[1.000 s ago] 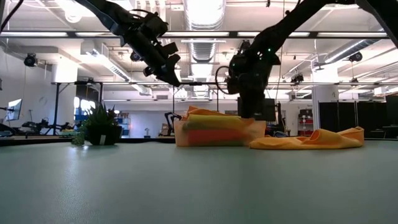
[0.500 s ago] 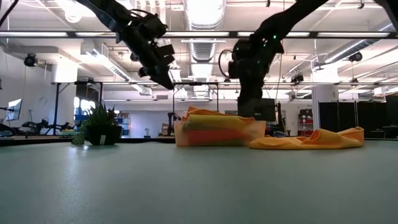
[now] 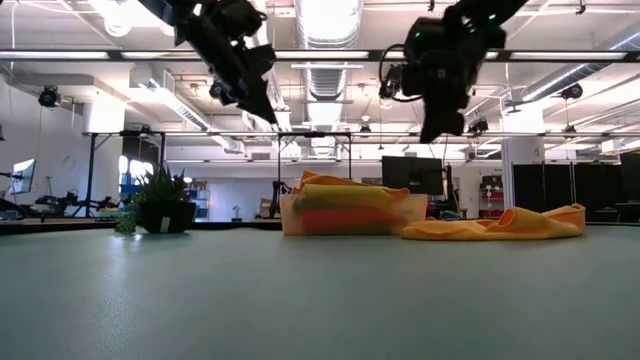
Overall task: Fold microfiber towels
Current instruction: Fold the orange microfiber towel
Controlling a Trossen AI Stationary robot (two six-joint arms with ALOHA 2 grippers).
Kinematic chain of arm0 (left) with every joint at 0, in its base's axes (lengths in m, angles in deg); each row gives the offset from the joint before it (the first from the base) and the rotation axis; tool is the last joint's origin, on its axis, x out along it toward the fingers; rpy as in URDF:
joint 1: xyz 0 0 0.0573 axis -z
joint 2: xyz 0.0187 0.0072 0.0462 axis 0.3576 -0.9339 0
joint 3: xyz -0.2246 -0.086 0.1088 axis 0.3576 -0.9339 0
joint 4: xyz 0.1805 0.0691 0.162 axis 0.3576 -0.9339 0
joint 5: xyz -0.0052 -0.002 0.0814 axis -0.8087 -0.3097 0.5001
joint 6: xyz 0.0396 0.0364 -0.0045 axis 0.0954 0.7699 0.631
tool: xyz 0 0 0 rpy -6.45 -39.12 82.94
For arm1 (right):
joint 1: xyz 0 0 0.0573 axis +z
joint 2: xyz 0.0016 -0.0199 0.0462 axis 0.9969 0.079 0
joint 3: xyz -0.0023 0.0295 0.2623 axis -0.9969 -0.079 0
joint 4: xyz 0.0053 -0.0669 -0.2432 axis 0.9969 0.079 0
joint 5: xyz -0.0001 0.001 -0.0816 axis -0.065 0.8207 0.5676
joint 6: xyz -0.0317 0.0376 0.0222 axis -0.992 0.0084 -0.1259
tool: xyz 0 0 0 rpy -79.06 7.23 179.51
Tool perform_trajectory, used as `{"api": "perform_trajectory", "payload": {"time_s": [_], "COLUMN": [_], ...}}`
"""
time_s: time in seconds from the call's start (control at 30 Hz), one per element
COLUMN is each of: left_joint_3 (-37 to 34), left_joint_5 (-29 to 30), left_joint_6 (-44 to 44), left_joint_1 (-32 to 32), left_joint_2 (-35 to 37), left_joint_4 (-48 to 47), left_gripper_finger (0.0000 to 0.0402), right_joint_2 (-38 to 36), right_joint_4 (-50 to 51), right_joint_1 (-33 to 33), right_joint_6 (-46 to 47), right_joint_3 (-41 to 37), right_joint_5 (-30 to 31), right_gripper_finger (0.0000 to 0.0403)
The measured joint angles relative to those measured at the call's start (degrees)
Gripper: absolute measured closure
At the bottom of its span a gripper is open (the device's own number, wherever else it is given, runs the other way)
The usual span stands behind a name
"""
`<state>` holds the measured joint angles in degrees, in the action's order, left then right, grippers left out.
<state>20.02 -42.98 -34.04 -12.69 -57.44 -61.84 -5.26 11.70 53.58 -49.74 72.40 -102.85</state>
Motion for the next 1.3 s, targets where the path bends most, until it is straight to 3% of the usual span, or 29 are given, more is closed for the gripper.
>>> {"api": "perform_trajectory", "payload": {"time_s": [0.17, 0.4, 0.63, 0.7, 0.8, 0.87, 0.97, 1.1, 1.3], "left_joint_3": [-0.1, -0.1, -0.1, -0.1, -0.1, -0.1, -0.1, -0.18, -0.46], "left_joint_5": [-1.8, -5.63, -5.56, -5.54, -5.52, -5.52, -5.51, -5.5, -5.41], "left_joint_6": [2.37, 2.96, 2.96, 2.88, 1.5, -0.04, -0.25, -0.27, -1.6], "left_joint_1": [3.63, 8.77, 13.74, 15.13, 17.32, 18.74, 20.9, 23.36, 25.53], "left_joint_2": [0.15, 0.02, 0.39, 0.39, 0.39, 0.4, 0.7, 0.73, 1.27], "left_joint_4": [-0.03, -1.14, -13.01, -16.79, -20.98, -22.39, -24.36, -25.35, -25.38], "left_gripper_finger": [0.0388, 0.0383, 0.032, 0.0295, 0.0267, 0.0258, 0.0254, 0.0253, 0.0253], "right_joint_2": [-7.31, -11.98, -9.66, -8.43, -6.06, -4.07, -0.72, 4.59, 10.77], "right_joint_4": [-3.21, -12.68, -19.16, -20.24, -21.09, -23.47, -28.12, -33.02, -33.7], "right_joint_1": [5.9, 12.6, 18.06, 19.63, 21.84, 23.16, 24.46, 24.86, 24.62], "right_joint_6": [9.85, 23.92, 34.09, 34.46, 33.38, 32.29, 26.72, 23.56, 28.02], "right_joint_3": [-8.09, -16.37, -20.78, -21.01, -20.99, -20.99, -20.99, -20.99, -20.99], "right_joint_5": [8.39, 10.83, 11.66, 12.38, 18.09, 22.6, 24.29, 24.5, 27.5], "right_gripper_finger": [0.0394, 0.0394, 0.0353, 0.0331, 0.0298, 0.028, 0.0262, 0.0255, 0.0267]}}
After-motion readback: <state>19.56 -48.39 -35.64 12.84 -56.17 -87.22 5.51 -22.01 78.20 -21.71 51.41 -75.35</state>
